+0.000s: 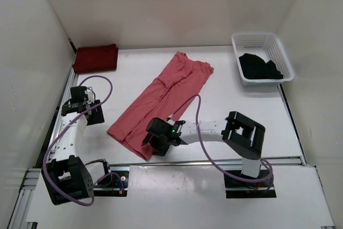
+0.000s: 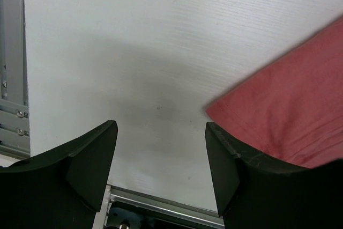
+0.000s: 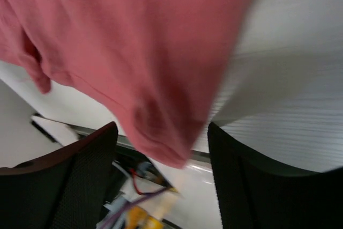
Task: Fold and stack the t-shirts
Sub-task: Rotate the tshirt 90 degrees
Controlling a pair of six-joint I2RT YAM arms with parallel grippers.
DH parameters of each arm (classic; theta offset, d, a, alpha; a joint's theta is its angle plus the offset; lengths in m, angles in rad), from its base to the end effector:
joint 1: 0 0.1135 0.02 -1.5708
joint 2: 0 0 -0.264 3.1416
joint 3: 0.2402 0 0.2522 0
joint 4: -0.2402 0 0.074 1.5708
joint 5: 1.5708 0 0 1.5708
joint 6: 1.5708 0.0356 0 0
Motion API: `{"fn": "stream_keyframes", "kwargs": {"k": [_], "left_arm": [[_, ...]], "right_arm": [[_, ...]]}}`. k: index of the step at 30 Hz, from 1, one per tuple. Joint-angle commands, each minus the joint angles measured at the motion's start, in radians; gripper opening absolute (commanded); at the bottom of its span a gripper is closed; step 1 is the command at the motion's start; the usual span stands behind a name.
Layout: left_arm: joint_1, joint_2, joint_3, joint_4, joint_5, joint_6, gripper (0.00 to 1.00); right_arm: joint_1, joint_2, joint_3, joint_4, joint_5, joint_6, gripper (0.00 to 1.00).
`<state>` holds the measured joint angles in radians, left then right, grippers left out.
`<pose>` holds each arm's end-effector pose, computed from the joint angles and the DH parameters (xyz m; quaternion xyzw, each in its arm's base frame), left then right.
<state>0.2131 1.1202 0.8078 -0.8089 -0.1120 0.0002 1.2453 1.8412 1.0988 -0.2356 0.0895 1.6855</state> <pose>0.1986 0.0471 0.2344 -0.1158 0.9665 0.0779 0.2154 0.1222 0.3521 0.1557 0.2214 0.9295 0.2857 0.0732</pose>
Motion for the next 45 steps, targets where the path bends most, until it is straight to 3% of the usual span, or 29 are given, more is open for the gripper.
{"fn": "stream_keyframes", "kwargs": {"k": [1,4,9,13,16,23,26,28,29,30,31,33,34,37,38,39,41,45], "left_arm": [[0.005,-0.040,-0.009,-0.003,0.041,0.000,0.78],[0.005,-0.049,-0.009,-0.013,0.051,0.000,0.78],[0.005,-0.060,0.011,-0.022,0.051,0.000,0.78],[0.005,-0.060,0.033,-0.058,0.090,0.000,0.78],[-0.021,-0.069,0.033,-0.058,0.077,0.000,0.78],[-0.067,-0.036,0.096,-0.067,0.067,0.000,0.78],[-0.086,-0.014,0.117,-0.076,0.067,0.000,0.78],[-0.098,-0.014,0.117,-0.087,0.077,0.000,0.78],[-0.115,-0.004,0.117,-0.087,0.077,0.000,0.78],[-0.124,-0.003,0.117,-0.099,0.077,0.000,0.78],[-0.136,-0.003,0.117,-0.108,0.077,0.000,0.78],[-0.178,-0.003,0.117,-0.108,0.077,0.000,0.78],[-0.194,-0.016,0.107,-0.108,0.077,0.000,0.78],[-0.271,-0.039,0.079,-0.108,0.077,0.000,0.78],[-0.309,-0.055,0.079,-0.108,0.077,0.000,0.78],[-0.328,-0.075,0.079,-0.108,0.077,0.000,0.78],[-0.360,-0.102,0.070,-0.099,0.077,0.000,0.78],[-0.411,-0.166,0.070,-0.090,0.065,0.000,0.78]], "right_arm": [[0.011,0.061,0.070,-0.011,0.032,0.131,0.67],[0.011,0.092,0.102,-0.034,0.042,0.141,0.61],[0.020,0.038,-0.023,-0.034,0.053,0.197,0.20],[0.020,-0.103,-0.170,-0.083,0.092,0.217,0.01],[0.008,-0.232,-0.288,-0.105,0.159,0.162,0.01],[-0.029,-0.454,-0.502,-0.151,0.122,0.036,0.01],[-0.069,-0.537,-0.522,-0.249,0.165,-0.021,0.06],[-0.099,-0.586,-0.522,-0.293,0.176,-0.076,0.37],[-0.134,-0.630,-0.522,-0.313,0.176,-0.127,0.56],[-0.150,-0.645,-0.499,-0.335,0.176,-0.244,0.82],[-0.161,-0.645,-0.464,-0.379,0.187,-0.288,0.88],[-0.214,-0.654,-0.314,-0.511,0.223,-0.389,0.92],[-0.248,-0.639,-0.260,-0.528,0.233,-0.529,0.92],[-0.449,-0.518,-0.017,-0.539,0.184,-0.798,0.92],[-0.568,-0.473,0.051,-0.550,0.156,-0.857,0.92],[-0.624,-0.421,0.194,-0.568,0.118,-0.904,0.92],[-0.749,-0.224,0.358,-0.602,0.118,-1.033,0.89],[-0.862,0.163,0.881,-0.728,0.190,-1.145,0.88]]}}
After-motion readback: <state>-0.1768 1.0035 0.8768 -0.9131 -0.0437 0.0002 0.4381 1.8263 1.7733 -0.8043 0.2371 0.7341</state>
